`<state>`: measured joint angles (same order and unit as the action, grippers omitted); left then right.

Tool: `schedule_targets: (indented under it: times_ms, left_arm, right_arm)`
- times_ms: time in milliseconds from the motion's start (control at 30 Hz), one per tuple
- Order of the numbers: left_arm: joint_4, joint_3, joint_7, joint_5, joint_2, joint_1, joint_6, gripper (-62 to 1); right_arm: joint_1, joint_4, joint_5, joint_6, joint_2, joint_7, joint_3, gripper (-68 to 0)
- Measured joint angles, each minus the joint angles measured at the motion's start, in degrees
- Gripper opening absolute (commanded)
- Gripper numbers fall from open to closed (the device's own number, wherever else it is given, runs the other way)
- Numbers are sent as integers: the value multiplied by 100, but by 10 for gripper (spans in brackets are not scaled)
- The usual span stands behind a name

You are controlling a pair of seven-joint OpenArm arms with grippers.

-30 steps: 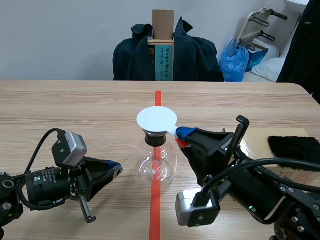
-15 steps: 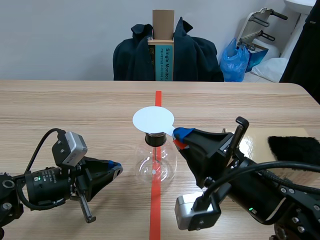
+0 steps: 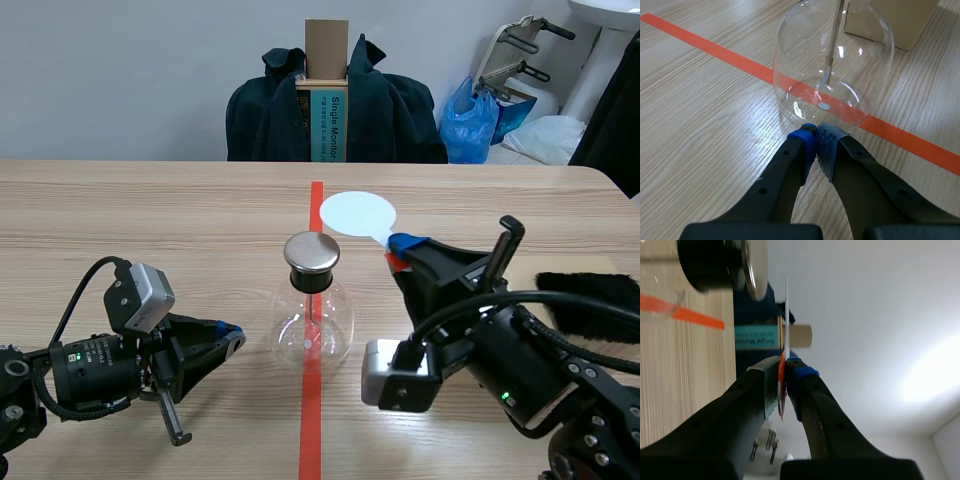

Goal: Do the electroscope experiment.
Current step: 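Move the plate toward and away from the electroscope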

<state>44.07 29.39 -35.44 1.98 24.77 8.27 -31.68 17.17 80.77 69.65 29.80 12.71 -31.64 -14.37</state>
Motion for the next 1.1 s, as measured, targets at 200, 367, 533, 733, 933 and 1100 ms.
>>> schedule_targets:
  times_ms: [200, 367, 533, 733, 933, 1100]
  left_arm:
    - [0, 0, 0, 0, 0, 0, 0, -582]
    - [0, 0, 0, 0, 0, 0, 0, -582]
    - [0, 0, 0, 0, 0, 0, 0, -582]
    - [0, 0, 0, 0, 0, 0, 0, -582]
    - [0, 0, 0, 0, 0, 0, 0, -582]
    - [0, 0, 0, 0, 0, 0, 0, -582]
  right_arm:
    - [0, 0, -2, 0, 0, 866, 0, -667]
    - [0, 0, -2, 0, 0, 1305, 2, -667]
    - [0, 0, -2, -2, 0, 1357, 2, -667]
    - [0, 0, -2, -2, 0, 761, 0, -667]
    - [0, 0, 0, 0, 0, 46, 0, -667]
    - [0, 0, 2, 0, 0, -616, 0, -667]
